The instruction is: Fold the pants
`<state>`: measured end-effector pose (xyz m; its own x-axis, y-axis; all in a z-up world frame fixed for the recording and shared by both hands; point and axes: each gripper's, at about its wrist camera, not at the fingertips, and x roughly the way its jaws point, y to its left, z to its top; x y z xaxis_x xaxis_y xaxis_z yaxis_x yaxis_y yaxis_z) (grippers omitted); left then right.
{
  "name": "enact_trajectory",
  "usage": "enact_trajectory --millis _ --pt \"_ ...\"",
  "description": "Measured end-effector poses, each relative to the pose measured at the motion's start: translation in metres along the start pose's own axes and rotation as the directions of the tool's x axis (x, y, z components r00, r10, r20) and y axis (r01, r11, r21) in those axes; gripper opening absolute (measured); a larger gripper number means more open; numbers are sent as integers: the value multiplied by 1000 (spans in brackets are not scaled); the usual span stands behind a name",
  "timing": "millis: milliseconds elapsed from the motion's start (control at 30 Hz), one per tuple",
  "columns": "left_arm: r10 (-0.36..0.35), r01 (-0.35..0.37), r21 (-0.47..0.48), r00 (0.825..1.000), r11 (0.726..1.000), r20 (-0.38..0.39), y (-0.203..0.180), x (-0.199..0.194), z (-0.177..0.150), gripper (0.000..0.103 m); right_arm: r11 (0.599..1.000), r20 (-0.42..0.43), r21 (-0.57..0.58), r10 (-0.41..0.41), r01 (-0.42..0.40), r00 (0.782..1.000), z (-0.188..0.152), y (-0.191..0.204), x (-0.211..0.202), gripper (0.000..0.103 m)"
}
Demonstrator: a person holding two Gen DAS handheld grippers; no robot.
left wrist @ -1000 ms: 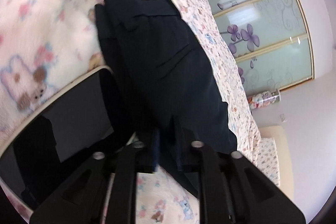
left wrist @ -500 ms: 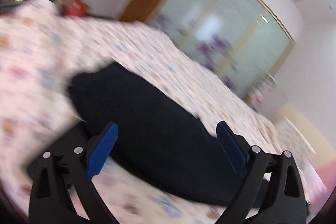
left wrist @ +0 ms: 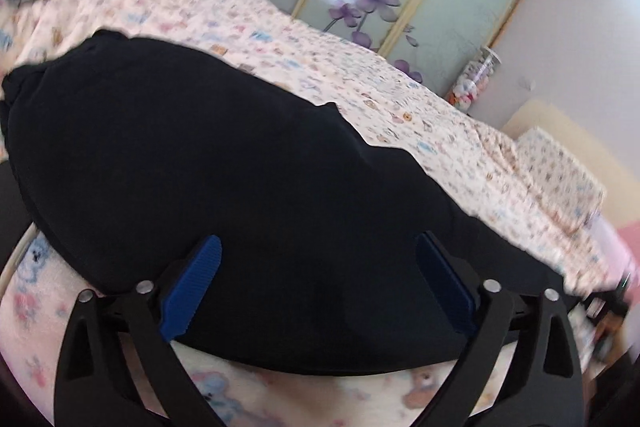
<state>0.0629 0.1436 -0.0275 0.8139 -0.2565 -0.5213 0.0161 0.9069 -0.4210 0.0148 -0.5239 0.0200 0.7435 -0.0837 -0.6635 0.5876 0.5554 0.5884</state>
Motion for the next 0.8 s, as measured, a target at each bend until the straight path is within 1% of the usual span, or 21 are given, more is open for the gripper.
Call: enact_trajectory --millis 33,67,100,133,167,200,233,267,333,367,433,533,633,700,733,800 --pt "9 -9 19 1000 1000 2 -2 1 -3 101 994 4 -32 101 -101 995 5 18 -5 5" --pt "20 -20 30 1000 999 3 -4 0 -4 101 969 20 -63 240 -238 971 11 33 -13 5" --pt "19 -19 30 1000 999 5 -3 -1 -5 101 944 47 -92 322 -317 946 14 40 -21 5" --pt "10 -10 21 1000 1000 7 -2 -2 -5 101 922 106 -147 374 -358 921 16 45 -34 5" --pt "1 -1 14 1000 1000 10 0 -2 -5 101 932 144 -166 348 -324 926 15 42 -37 5" --pt "-7 7 8 1000 1000 14 0 -2 -4 101 964 140 -129 249 -231 958 14 28 -26 5" --pt "-12 12 4 1000 1000 17 0 -3 -5 101 983 97 -72 177 -170 979 11 8 -14 5" --pt "-16 16 2 1000 1000 20 1 -4 -5 101 993 47 -8 118 -118 992 8 -9 1 5" --pt "-11 11 5 1000 1000 17 -1 -3 -6 101 993 -15 109 49 -47 999 0 -47 22 5" --pt "-8 8 8 1000 1000 15 -1 -3 -6 101 990 -26 139 37 -33 999 -4 -59 25 5" --pt "-9 9 8 1000 1000 14 -1 -3 -6 101 983 -39 176 61 -54 997 -10 -73 28 5" --pt "-7 7 8 1000 1000 14 -2 -3 -7 101 986 -47 162 48 -40 998 -10 -70 25 5" --pt "-5 5 9 1000 1000 12 -3 -3 -7 101 979 -73 201 53 -38 996 -7 -73 26 6" --pt "-5 5 9 1000 1000 11 -3 -3 -7 101 976 -72 214 43 -27 996 -6 -71 25 6" --pt "-4 4 9 1000 1000 11 -3 -3 -8 101 977 -73 214 20 -4 997 -7 -72 21 6" --pt "0 0 12 1000 1000 10 -4 -3 -9 101 977 -55 214 15 -3 998 -5 -70 19 6"
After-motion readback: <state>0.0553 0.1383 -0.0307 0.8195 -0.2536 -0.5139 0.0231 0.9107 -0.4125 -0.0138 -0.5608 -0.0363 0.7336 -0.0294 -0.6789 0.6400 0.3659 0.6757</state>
